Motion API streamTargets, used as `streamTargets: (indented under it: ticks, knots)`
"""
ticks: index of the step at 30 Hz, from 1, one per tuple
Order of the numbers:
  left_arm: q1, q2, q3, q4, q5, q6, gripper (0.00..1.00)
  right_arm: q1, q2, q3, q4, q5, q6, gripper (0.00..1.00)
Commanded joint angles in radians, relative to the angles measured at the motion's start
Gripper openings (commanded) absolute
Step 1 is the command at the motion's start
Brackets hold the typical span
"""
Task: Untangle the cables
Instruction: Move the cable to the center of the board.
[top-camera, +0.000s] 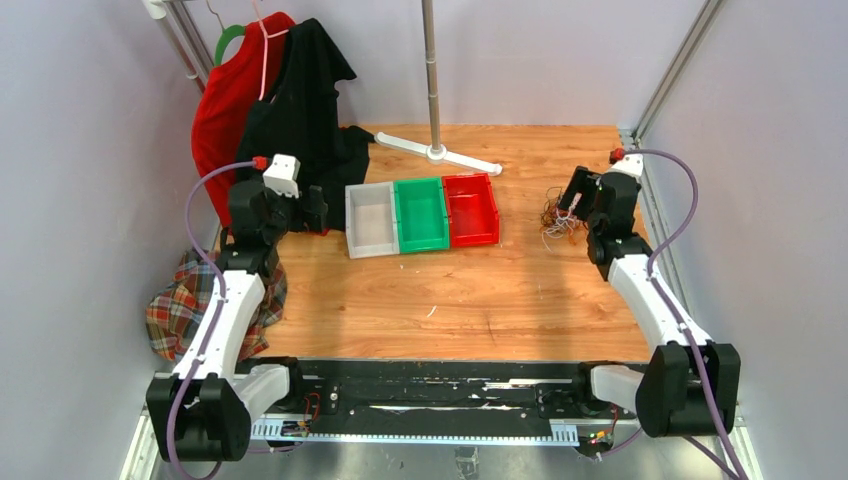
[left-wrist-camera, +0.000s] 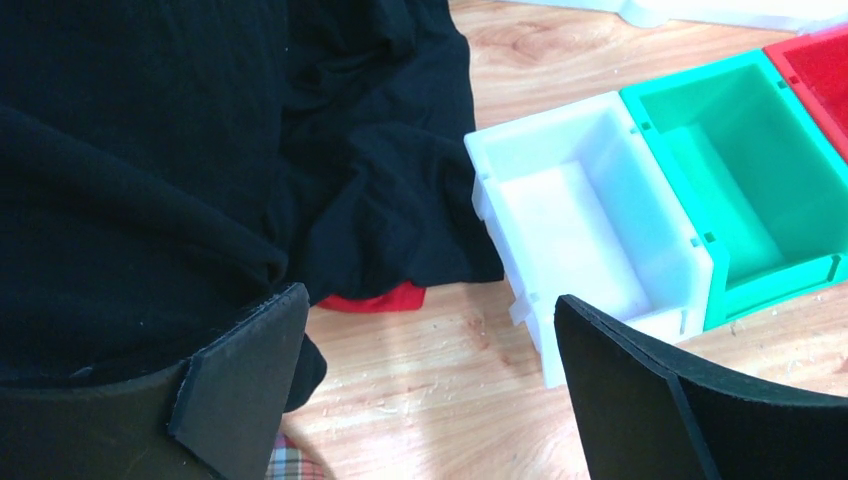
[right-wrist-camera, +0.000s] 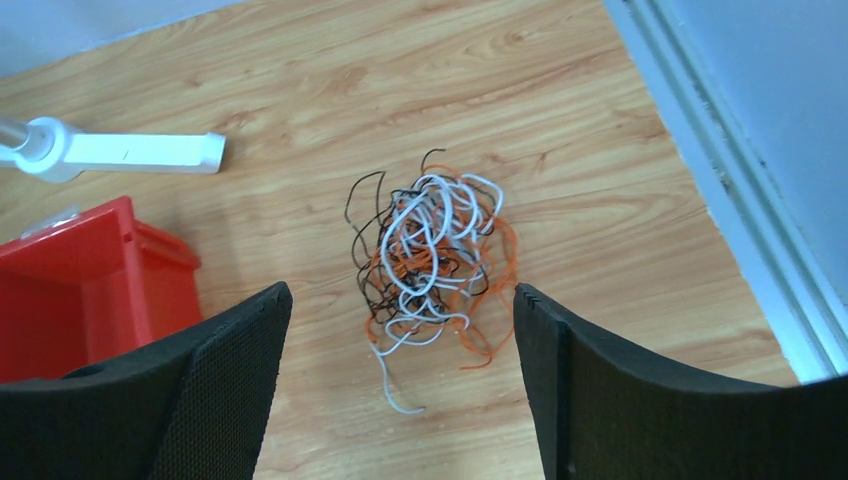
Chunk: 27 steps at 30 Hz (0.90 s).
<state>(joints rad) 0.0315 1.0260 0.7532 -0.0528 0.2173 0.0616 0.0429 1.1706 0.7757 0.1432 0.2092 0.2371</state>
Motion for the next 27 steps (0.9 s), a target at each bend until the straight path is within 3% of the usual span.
streamTargets:
  ticks: [1, 6, 15, 21, 27]
  knots:
    - [0.008, 0.016, 0.076, -0.212, 0.022, 0.053, 0.98, -0.011, 0.032, 0.094, -0.216, -0.089, 0.060, 0.81]
    - [0.007, 0.014, 0.106, -0.303, 0.039, 0.102, 0.98, -0.008, 0.049, 0.108, -0.230, -0.103, 0.067, 0.81]
    - [0.006, 0.044, 0.101, -0.375, 0.159, 0.141, 0.98, 0.018, 0.183, 0.145, -0.237, -0.094, 0.054, 0.72]
    - [-0.033, 0.169, 0.124, -0.330, 0.190, 0.093, 0.99, 0.018, 0.262, 0.174, -0.225, -0.044, 0.040, 0.70]
    - [-0.071, 0.312, 0.195, -0.318, 0.208, 0.045, 0.94, 0.017, 0.378, 0.212, -0.218, -0.014, 0.044, 0.70]
